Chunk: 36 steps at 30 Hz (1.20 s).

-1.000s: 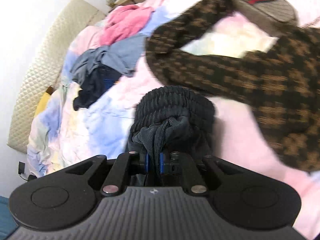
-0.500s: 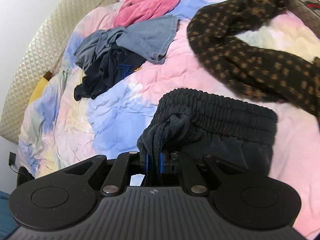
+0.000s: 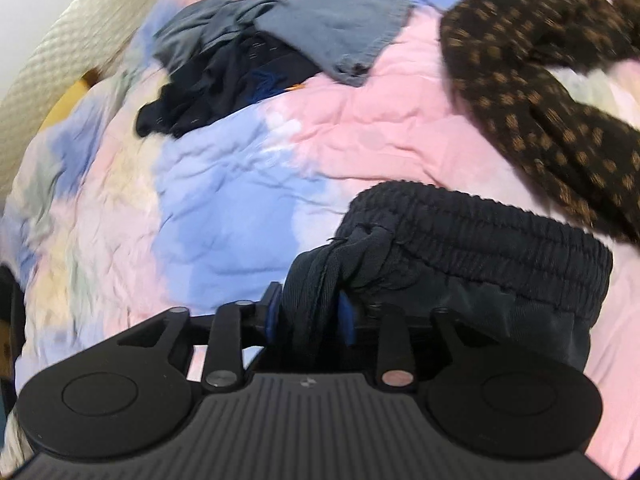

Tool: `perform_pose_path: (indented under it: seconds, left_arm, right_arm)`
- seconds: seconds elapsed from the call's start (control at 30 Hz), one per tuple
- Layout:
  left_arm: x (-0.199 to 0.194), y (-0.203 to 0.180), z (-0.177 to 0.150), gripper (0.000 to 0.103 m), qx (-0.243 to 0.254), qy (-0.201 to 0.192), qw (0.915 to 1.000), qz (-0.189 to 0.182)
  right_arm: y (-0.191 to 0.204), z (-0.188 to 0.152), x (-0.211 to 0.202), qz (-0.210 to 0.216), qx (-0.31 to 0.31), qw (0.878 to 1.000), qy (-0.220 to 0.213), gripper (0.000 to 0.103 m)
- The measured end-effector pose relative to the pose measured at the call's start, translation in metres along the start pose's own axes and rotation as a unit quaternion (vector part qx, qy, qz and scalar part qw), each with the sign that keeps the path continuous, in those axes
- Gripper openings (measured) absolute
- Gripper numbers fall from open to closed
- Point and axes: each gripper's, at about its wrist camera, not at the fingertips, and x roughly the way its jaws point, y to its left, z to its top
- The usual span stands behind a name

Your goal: Fold clothes

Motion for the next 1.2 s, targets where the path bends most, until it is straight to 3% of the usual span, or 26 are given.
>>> perform_pose_path:
  seconds: [0.1, 0.27, 0.47, 0.53, 0.67, 0.8, 0.93, 1.1, 1.2]
  left_arm:
    - [-0.015, -0.001, -0.014, 0.032, 0.028, -0.010, 0.9995, -0.003]
    - [-0.035, -0.003, -0.056, 0.032, 0.073, -0.006, 0.9970, -0.025]
    - [-0.054, -0.007, -0.126, 0.036, 0.128, 0.005, 0.9913, -0.032]
    - [-0.060, -0.008, -0.151, 0.038, 0.143, 0.009, 0.9891, -0.034]
    - [-0.073, -0.010, -0.196, 0.040, 0.164, 0.017, 0.9857, -0.037]
    - [-0.091, -0.007, -0.232, 0.045, 0.189, 0.019, 0.9812, -0.033]
    - [-0.104, 0.003, -0.252, 0.047, 0.191, 0.018, 0.9811, -0.025]
    - [-0.109, 0.011, -0.269, 0.047, 0.194, 0.021, 0.9807, -0.004]
    - [-0.111, 0.006, -0.273, 0.047, 0.201, 0.020, 0.9793, 0.001]
  right_arm:
    - [-0.007, -0.001, -0.016, 0.023, -0.013, 1.000, -0.001, 0.036]
    - [-0.040, -0.003, -0.049, 0.054, -0.006, 0.998, -0.012, 0.035]
    - [-0.106, 0.000, -0.076, 0.057, 0.031, 0.998, -0.023, 0.037]
    - [-0.131, 0.002, -0.080, 0.053, 0.047, 0.997, -0.023, 0.043]
    - [-0.167, 0.005, -0.070, 0.048, 0.083, 0.995, -0.019, 0.065]
    - [-0.188, 0.003, -0.046, 0.059, 0.111, 0.992, 0.012, 0.068]
    - [-0.197, 0.002, -0.021, 0.075, 0.121, 0.989, 0.034, 0.086]
    - [-0.201, 0.004, 0.000, 0.122, 0.159, 0.979, 0.047, 0.087]
    - [-0.191, 0.008, 0.012, 0.121, 0.138, 0.981, 0.054, 0.087]
